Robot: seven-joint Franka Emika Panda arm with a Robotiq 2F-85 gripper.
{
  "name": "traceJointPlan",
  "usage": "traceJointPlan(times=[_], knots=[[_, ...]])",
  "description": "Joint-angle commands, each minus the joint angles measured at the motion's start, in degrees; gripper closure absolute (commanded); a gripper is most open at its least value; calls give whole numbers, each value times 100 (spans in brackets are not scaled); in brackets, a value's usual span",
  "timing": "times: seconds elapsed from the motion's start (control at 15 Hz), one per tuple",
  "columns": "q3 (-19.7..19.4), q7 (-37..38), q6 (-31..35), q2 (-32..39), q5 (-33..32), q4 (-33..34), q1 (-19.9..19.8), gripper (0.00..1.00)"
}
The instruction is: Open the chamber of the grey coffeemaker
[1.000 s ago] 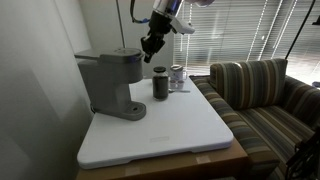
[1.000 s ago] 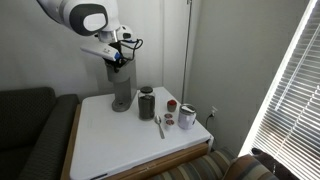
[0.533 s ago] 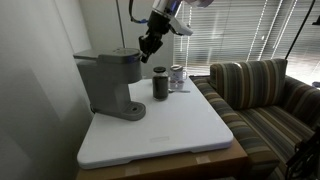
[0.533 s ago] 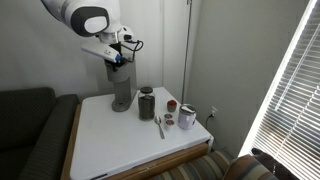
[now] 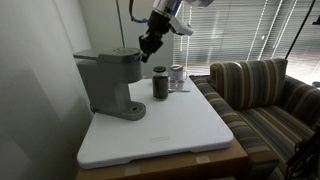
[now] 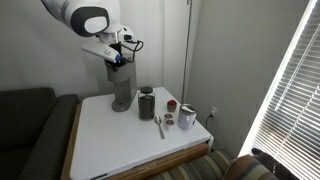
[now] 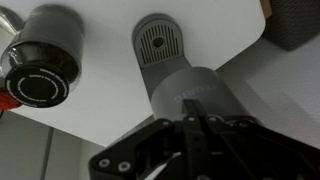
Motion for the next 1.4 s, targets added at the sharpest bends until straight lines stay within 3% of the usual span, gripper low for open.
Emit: traceJointPlan(times=[0.0, 0.93, 1.33], knots=[[53, 25, 243, -226, 53, -268, -49, 100], [64, 142, 697, -688, 43, -655, -20, 100], [304, 24, 875, -571, 321, -600, -108, 100]])
